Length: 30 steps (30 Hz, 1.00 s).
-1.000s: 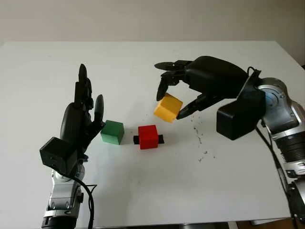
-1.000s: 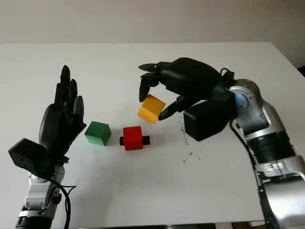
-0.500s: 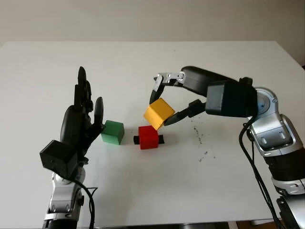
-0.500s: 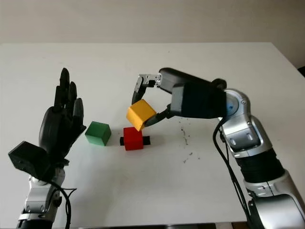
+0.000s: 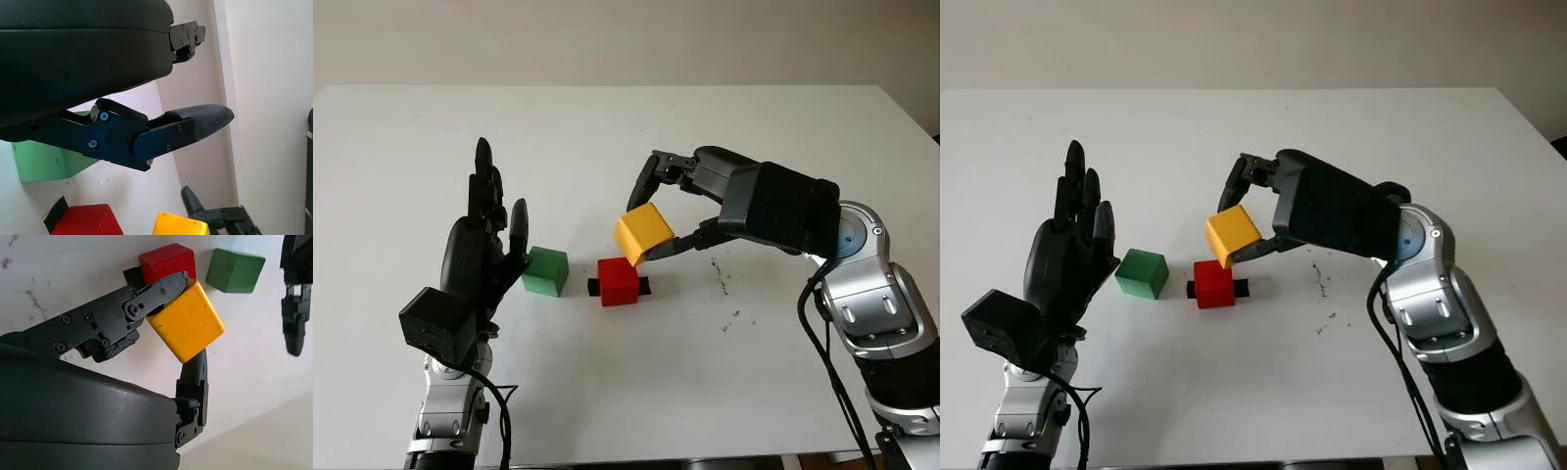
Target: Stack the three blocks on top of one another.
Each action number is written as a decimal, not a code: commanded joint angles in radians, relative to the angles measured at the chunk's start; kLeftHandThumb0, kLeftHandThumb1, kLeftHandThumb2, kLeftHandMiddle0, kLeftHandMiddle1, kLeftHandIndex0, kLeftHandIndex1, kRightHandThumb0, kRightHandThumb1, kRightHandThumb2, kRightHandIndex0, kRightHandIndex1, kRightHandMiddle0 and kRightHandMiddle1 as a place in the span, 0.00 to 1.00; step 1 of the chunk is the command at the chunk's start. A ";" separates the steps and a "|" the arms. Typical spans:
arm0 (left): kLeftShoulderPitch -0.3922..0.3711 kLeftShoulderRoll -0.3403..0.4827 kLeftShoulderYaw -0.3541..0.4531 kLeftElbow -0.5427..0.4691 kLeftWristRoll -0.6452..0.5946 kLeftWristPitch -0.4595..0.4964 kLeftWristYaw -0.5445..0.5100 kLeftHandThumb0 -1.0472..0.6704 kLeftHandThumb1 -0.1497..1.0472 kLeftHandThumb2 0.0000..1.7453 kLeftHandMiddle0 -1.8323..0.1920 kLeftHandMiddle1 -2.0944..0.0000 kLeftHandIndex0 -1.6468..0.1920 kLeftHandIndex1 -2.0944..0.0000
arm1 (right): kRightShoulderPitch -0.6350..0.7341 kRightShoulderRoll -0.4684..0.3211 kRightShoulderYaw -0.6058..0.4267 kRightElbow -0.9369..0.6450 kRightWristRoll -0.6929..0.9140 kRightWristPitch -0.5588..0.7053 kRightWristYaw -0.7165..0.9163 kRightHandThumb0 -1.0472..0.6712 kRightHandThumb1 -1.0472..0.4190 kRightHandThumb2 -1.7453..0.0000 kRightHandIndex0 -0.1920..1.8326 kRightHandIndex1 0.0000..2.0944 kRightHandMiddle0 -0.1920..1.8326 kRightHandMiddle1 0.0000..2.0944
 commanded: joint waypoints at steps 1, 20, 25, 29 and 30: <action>0.005 -0.004 -0.003 -0.014 0.002 -0.010 0.000 0.23 1.00 0.39 1.00 0.98 1.00 0.98 | 0.004 0.020 -0.002 -0.028 0.004 0.030 -0.017 0.41 0.01 0.97 0.17 0.02 0.15 0.77; 0.010 -0.013 -0.002 -0.024 -0.005 -0.004 0.004 0.24 1.00 0.38 1.00 0.98 1.00 0.97 | 0.012 0.135 0.027 -0.049 0.039 0.299 -0.124 0.36 0.02 0.97 0.18 0.03 0.15 0.81; 0.011 -0.014 -0.002 -0.020 -0.006 -0.012 0.002 0.23 1.00 0.38 1.00 0.98 1.00 0.98 | 0.017 0.140 0.036 -0.062 0.069 0.360 -0.126 0.36 0.02 0.97 0.18 0.03 0.15 0.81; 0.016 -0.014 -0.002 -0.021 0.001 -0.013 0.008 0.23 1.00 0.38 1.00 0.98 1.00 0.98 | 0.025 0.133 0.042 -0.077 0.096 0.394 -0.125 0.36 0.02 0.97 0.18 0.03 0.15 0.80; 0.016 -0.015 -0.002 -0.022 0.002 -0.013 0.009 0.24 1.00 0.38 1.00 0.98 0.99 0.98 | 0.029 0.131 0.043 -0.078 0.099 0.392 -0.128 0.36 0.02 0.97 0.18 0.03 0.15 0.80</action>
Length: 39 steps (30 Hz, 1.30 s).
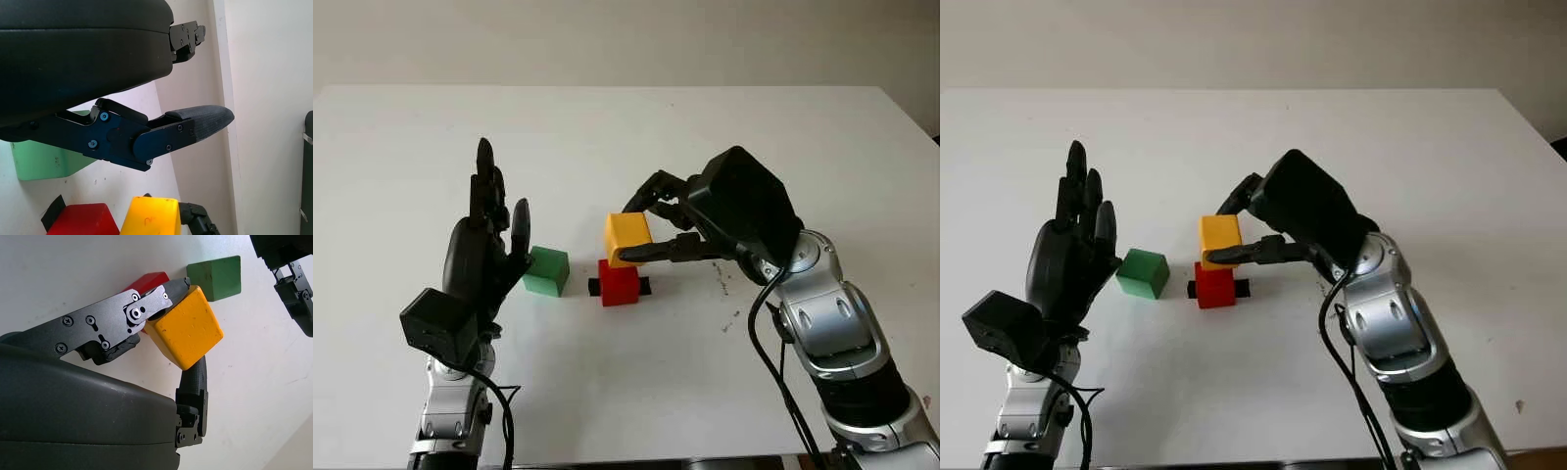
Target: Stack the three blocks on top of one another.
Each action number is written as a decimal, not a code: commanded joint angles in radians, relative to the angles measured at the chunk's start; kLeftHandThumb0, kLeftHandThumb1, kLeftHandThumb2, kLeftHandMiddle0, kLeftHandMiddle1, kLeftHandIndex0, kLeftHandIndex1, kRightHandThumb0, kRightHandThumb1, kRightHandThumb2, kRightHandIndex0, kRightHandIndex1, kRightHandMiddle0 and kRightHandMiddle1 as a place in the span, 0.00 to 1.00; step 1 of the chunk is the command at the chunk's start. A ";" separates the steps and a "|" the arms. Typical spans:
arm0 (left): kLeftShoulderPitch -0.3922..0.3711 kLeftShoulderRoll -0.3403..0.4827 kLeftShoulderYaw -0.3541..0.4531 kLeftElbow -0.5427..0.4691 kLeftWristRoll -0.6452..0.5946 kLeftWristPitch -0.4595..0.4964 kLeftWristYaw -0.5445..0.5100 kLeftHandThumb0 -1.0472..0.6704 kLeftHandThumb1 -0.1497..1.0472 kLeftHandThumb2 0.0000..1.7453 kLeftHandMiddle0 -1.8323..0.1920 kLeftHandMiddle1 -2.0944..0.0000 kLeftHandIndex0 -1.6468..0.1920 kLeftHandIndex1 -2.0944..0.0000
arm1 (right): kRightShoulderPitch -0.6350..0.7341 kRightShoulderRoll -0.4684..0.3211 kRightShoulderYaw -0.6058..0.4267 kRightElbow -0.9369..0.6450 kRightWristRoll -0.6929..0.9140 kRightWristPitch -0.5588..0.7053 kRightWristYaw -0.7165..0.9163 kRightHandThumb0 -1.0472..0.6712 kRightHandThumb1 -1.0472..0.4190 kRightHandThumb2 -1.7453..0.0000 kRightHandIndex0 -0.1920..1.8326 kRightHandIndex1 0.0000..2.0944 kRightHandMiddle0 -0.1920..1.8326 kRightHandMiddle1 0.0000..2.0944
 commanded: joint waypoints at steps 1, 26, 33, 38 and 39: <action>0.012 -0.006 -0.001 -0.019 0.000 -0.009 0.004 0.24 1.00 0.38 1.00 0.98 0.99 0.98 | 0.010 -0.007 0.008 -0.027 0.011 0.003 -0.007 0.36 0.02 0.97 0.18 0.03 0.16 0.80; 0.018 -0.009 -0.004 -0.033 0.008 0.001 0.012 0.24 1.00 0.38 1.00 0.97 0.99 0.97 | 0.025 -0.033 0.061 0.021 0.023 -0.039 -0.057 0.36 0.03 0.97 0.19 0.03 0.18 0.77; 0.016 -0.011 -0.005 -0.027 0.003 -0.005 0.010 0.24 1.00 0.38 1.00 0.97 0.99 0.97 | 0.019 -0.029 0.065 0.027 0.023 -0.041 -0.061 0.35 0.02 0.97 0.20 0.03 0.18 0.77; 0.017 -0.012 -0.004 -0.024 -0.002 -0.007 0.006 0.24 1.00 0.38 0.99 0.97 0.99 0.97 | 0.025 -0.015 0.051 0.035 0.040 -0.057 -0.062 0.36 0.02 0.97 0.20 0.03 0.18 0.77; 0.017 -0.011 -0.004 -0.024 -0.003 -0.008 0.005 0.24 1.00 0.37 0.99 0.97 0.99 0.97 | 0.025 -0.012 0.048 0.036 0.043 -0.051 -0.063 0.36 0.03 0.97 0.20 0.03 0.18 0.77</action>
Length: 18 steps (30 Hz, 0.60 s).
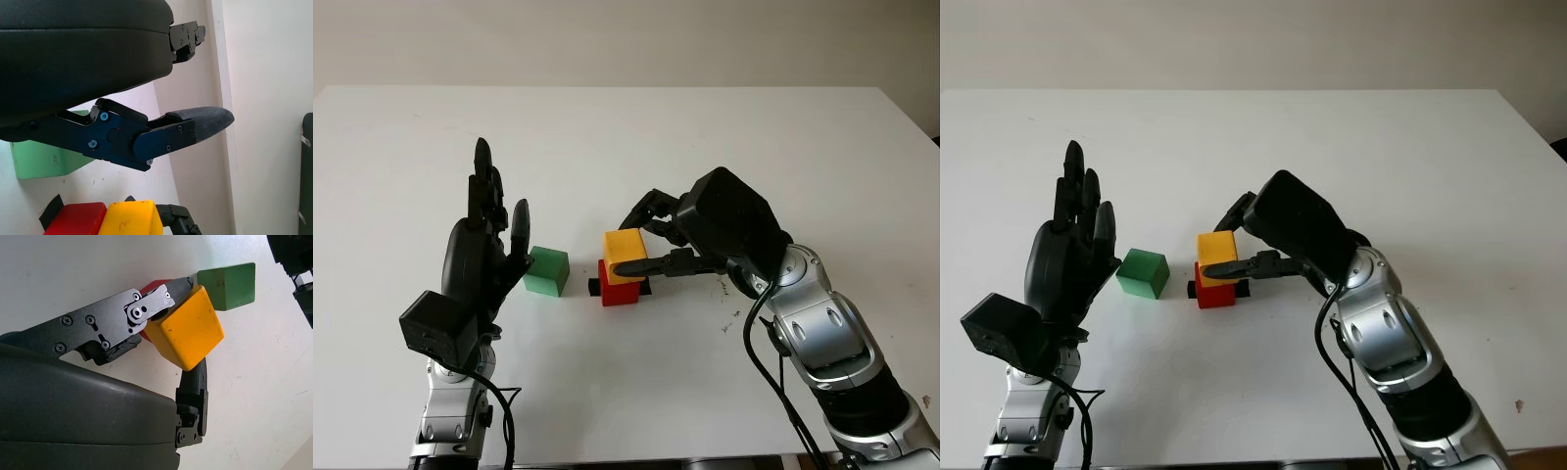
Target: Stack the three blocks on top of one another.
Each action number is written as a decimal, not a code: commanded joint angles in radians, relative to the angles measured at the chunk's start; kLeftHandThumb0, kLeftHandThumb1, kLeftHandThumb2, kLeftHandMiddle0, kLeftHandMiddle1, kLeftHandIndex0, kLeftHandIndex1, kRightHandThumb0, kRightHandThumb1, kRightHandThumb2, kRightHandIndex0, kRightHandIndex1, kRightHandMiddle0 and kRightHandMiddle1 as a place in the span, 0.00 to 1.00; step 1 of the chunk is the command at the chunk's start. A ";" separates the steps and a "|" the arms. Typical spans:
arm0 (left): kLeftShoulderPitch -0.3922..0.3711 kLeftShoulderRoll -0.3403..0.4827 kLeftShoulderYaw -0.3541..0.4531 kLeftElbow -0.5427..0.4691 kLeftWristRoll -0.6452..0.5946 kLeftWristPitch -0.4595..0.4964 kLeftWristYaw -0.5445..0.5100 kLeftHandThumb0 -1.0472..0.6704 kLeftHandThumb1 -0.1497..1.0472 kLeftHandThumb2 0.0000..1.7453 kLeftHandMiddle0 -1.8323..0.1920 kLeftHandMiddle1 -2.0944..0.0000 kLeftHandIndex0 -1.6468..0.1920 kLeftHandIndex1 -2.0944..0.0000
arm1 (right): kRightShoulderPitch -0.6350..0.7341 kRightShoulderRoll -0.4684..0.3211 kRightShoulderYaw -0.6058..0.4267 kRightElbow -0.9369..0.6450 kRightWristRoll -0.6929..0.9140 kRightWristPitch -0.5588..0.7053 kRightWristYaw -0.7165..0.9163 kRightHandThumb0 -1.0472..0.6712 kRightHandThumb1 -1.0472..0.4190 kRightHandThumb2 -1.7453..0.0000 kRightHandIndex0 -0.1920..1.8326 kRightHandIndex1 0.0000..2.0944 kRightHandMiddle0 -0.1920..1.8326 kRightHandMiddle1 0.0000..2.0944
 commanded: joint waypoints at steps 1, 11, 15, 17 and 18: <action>0.008 -0.003 -0.003 -0.005 0.001 -0.010 0.000 0.24 1.00 0.37 0.99 0.97 0.99 0.97 | -0.002 0.005 -0.004 0.005 0.007 0.003 -0.004 0.35 0.03 0.97 0.20 0.03 0.18 0.77; 0.009 -0.007 -0.005 -0.004 0.007 -0.015 0.006 0.24 1.00 0.37 0.99 0.97 0.99 0.97 | 0.000 0.004 -0.011 -0.003 0.030 0.023 0.002 0.36 0.02 0.97 0.19 0.02 0.17 0.77; 0.014 -0.009 -0.007 -0.008 0.018 -0.009 0.015 0.24 1.00 0.37 0.99 0.97 0.98 0.97 | -0.002 -0.001 -0.007 -0.007 0.036 0.030 0.000 0.36 0.02 0.97 0.18 0.02 0.17 0.77; 0.016 -0.011 -0.008 -0.010 0.017 -0.005 0.016 0.23 1.00 0.36 0.98 0.97 0.98 0.97 | -0.002 -0.005 -0.003 -0.008 0.035 0.030 0.000 0.36 0.02 0.97 0.19 0.02 0.18 0.77; 0.017 -0.011 -0.009 -0.012 0.015 -0.005 0.014 0.23 1.00 0.36 0.98 0.97 0.98 0.97 | -0.001 -0.005 -0.004 -0.007 0.036 0.029 0.000 0.36 0.02 0.97 0.19 0.02 0.18 0.77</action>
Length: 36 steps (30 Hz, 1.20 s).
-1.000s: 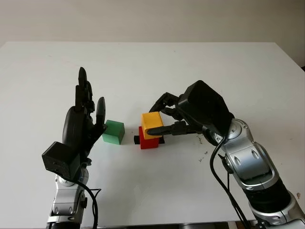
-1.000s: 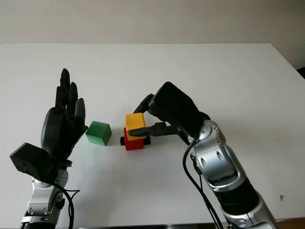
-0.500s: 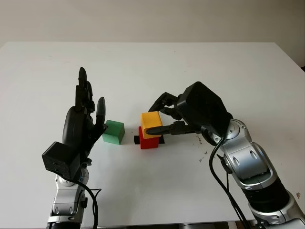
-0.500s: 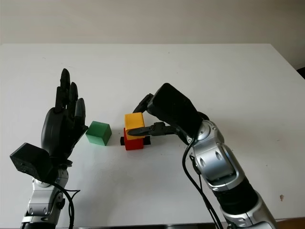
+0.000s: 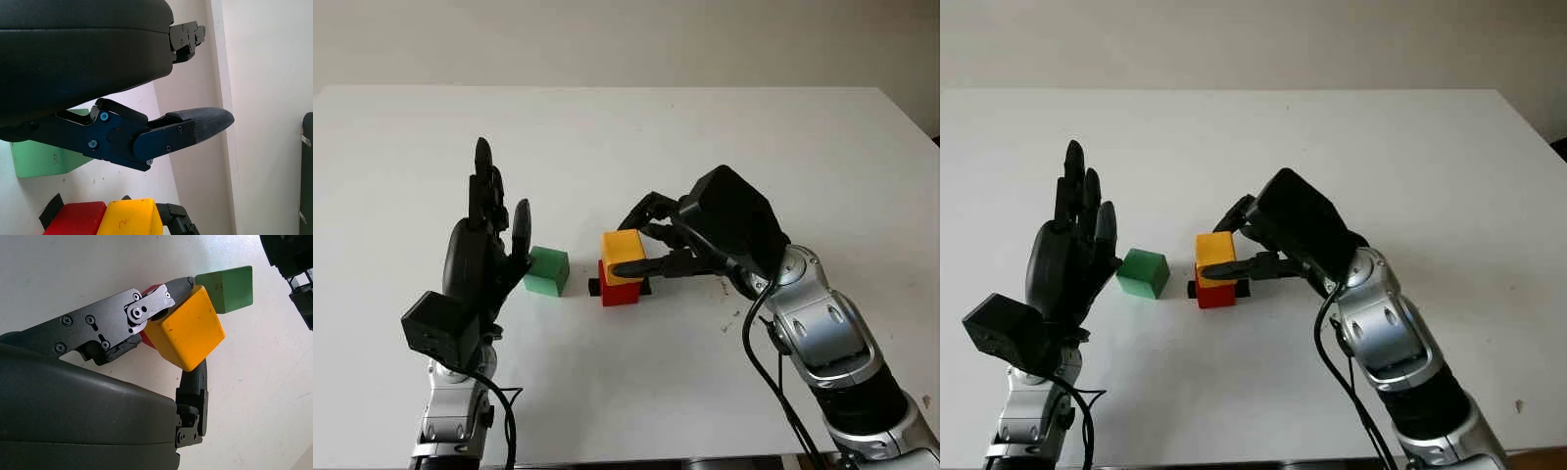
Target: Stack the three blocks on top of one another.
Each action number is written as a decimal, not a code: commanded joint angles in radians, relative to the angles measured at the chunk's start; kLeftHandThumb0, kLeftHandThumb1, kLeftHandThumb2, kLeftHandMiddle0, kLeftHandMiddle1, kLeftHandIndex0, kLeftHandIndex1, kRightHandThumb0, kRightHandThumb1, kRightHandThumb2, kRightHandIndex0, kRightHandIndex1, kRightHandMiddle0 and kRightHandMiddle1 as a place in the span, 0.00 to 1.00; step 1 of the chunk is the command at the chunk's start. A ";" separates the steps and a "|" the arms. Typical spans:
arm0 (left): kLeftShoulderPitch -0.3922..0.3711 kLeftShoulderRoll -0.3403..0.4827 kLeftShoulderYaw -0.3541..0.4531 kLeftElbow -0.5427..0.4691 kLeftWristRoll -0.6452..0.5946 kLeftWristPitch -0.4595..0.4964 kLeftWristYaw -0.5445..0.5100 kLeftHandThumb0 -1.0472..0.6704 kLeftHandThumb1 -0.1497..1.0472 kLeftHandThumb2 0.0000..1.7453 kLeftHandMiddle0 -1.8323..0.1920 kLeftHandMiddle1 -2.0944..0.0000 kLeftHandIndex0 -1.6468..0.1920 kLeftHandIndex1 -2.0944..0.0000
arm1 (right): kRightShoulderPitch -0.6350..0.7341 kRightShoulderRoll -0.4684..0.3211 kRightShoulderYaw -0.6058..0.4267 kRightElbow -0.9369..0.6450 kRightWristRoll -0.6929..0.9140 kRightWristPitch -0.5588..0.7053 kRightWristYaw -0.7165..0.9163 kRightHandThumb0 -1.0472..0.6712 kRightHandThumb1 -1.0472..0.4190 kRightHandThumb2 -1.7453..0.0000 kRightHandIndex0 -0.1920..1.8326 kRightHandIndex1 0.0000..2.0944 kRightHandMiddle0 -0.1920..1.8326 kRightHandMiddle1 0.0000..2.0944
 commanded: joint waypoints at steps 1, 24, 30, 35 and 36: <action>0.014 -0.006 -0.002 -0.010 -0.002 -0.005 0.000 0.23 1.00 0.36 0.99 0.97 0.98 0.97 | 0.000 -0.005 0.003 -0.007 0.006 0.004 0.001 0.36 0.02 0.97 0.19 0.02 0.18 0.77; 0.015 -0.012 -0.002 -0.006 -0.004 -0.008 0.001 0.22 1.00 0.35 0.98 0.97 0.97 0.97 | 0.018 -0.021 0.023 -0.003 -0.003 -0.048 0.000 0.35 0.02 0.97 0.18 0.02 0.18 0.77; 0.014 -0.012 -0.002 -0.005 0.004 -0.010 0.007 0.22 1.00 0.34 0.98 0.97 0.97 0.97 | 0.026 -0.022 0.023 -0.002 -0.003 -0.071 -0.001 0.35 0.02 0.97 0.18 0.03 0.18 0.75; 0.015 -0.011 -0.002 -0.006 0.003 -0.008 0.005 0.22 1.00 0.34 0.98 0.97 0.97 0.97 | 0.031 -0.017 0.017 0.000 0.002 -0.080 -0.002 0.36 0.02 0.97 0.18 0.02 0.18 0.75; 0.015 -0.011 -0.002 -0.006 0.001 -0.007 0.005 0.22 1.00 0.34 0.98 0.97 0.97 0.97 | 0.031 -0.022 0.020 0.001 0.000 -0.090 0.000 0.35 0.02 0.97 0.18 0.02 0.18 0.74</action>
